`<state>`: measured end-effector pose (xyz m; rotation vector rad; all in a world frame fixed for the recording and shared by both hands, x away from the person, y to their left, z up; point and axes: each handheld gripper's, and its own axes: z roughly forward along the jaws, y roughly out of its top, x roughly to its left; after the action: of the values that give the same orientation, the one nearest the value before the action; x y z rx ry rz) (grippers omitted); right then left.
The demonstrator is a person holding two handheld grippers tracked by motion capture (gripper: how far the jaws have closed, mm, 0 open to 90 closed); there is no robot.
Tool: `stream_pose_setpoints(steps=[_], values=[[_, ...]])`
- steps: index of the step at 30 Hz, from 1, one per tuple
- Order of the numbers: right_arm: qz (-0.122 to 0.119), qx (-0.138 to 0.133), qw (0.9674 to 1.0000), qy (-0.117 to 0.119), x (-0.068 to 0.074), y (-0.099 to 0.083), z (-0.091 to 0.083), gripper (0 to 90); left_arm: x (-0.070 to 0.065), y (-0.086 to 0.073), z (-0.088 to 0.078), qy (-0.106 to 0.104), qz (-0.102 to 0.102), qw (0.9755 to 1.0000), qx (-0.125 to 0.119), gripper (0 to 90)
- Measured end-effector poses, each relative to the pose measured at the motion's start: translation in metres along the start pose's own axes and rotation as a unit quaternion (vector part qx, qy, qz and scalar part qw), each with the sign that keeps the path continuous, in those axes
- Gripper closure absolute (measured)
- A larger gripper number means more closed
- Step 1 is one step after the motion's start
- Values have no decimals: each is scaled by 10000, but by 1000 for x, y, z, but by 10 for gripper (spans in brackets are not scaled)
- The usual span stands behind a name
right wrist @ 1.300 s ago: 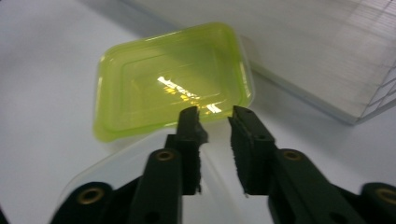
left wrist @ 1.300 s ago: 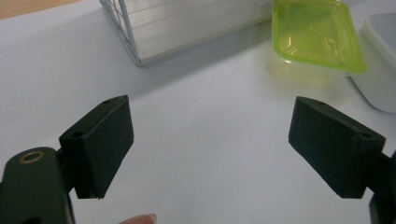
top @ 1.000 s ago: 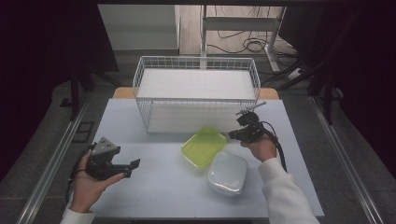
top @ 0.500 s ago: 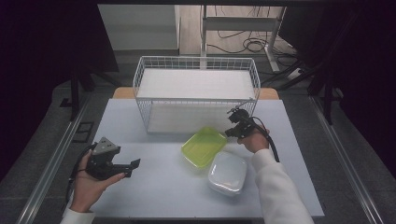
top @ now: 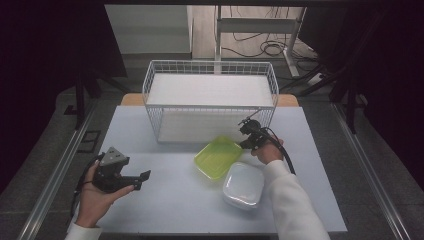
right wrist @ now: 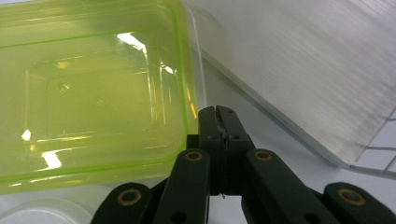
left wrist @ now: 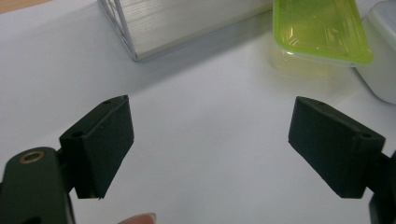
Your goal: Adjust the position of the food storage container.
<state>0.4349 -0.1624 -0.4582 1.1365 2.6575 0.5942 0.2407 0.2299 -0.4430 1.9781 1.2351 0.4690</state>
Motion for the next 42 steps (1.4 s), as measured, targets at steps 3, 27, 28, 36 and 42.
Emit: stream_pose_setpoints(steps=[3,27,28,36,42], values=[[6,27,10000,-24,1,0,0,894,0,0,0,-7,0,10000,3,139],[-389,241,9981,416,44,16,7,894,-1,1,3,-10,32,10000,63,139],[-425,229,9979,424,46,17,8,894,-1,1,2,-8,34,10000,62,139],[-583,279,9967,489,60,24,10,894,-1,1,3,-5,46,10000,77,139],[-665,302,9955,598,67,27,12,893,-2,1,4,-23,44,9999,87,139]])
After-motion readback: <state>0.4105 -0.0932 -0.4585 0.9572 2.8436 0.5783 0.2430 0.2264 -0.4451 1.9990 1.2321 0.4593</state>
